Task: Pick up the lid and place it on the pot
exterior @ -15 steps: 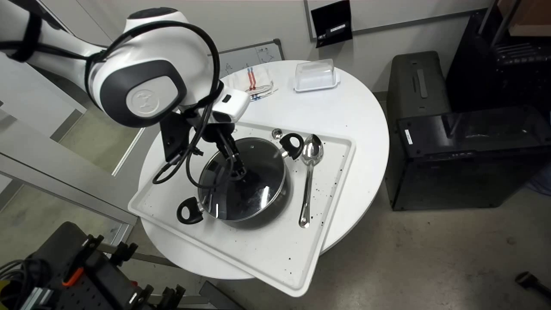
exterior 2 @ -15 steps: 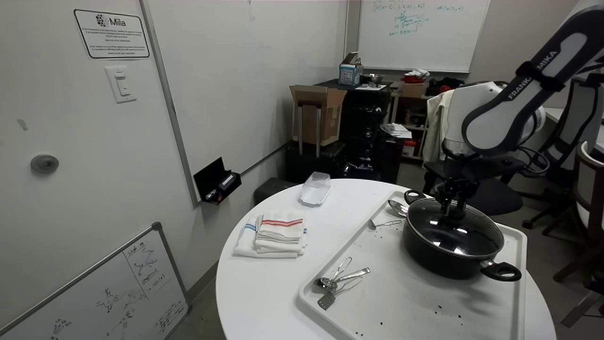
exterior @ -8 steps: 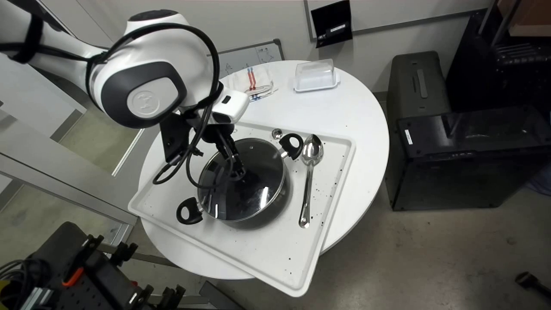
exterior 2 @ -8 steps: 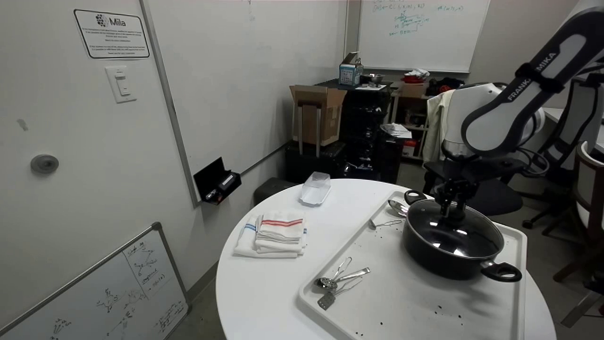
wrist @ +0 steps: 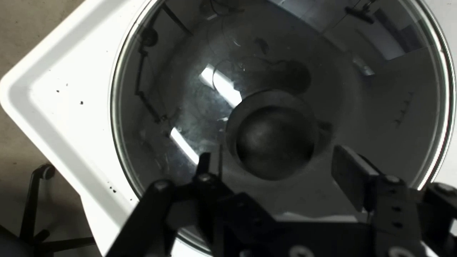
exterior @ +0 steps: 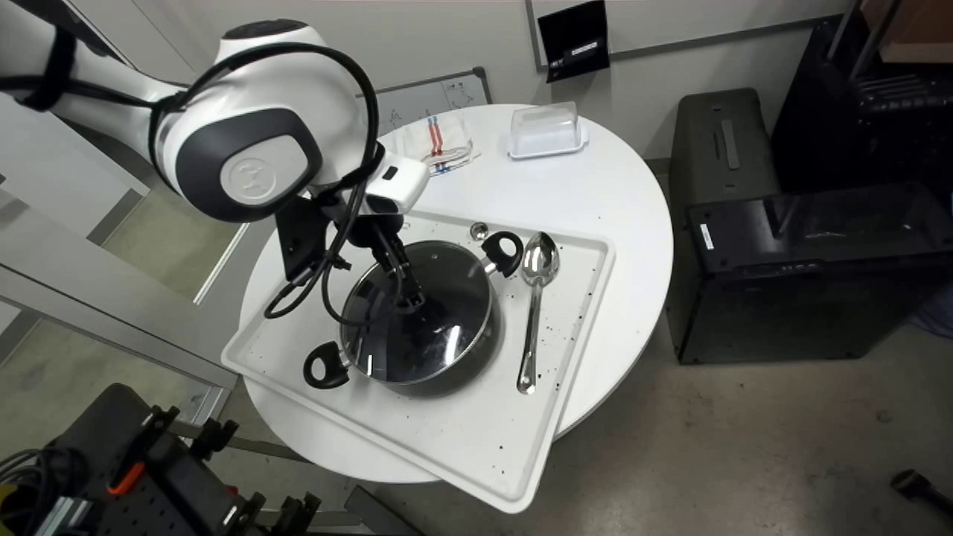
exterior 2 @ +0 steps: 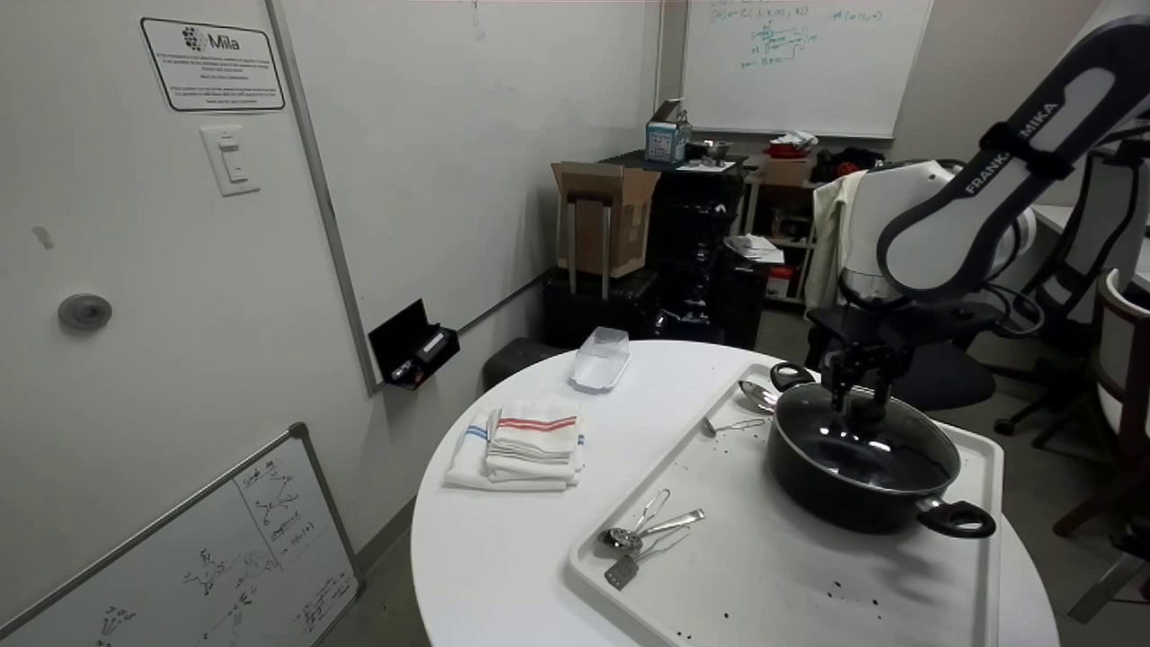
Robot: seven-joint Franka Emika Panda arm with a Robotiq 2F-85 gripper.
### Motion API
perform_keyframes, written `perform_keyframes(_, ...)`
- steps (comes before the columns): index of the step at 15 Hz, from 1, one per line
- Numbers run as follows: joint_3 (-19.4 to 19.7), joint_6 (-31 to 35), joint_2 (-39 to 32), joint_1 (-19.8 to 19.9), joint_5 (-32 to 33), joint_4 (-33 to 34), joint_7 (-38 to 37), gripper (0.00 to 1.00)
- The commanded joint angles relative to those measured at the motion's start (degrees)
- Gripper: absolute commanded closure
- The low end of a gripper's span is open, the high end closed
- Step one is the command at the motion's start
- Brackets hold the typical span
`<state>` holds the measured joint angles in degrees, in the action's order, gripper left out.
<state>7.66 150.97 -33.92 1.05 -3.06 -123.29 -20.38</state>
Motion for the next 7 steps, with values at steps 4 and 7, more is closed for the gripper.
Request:
perform_keyframes(4, -1.16, 0.01, 3.0, 0.04, -1.28, -1.66, 2.13, 0.0)
perform_keyframes(7, -1.52, 0.0, 4.2, -0.03, -1.24, -2.58, 2.42, 0.0)
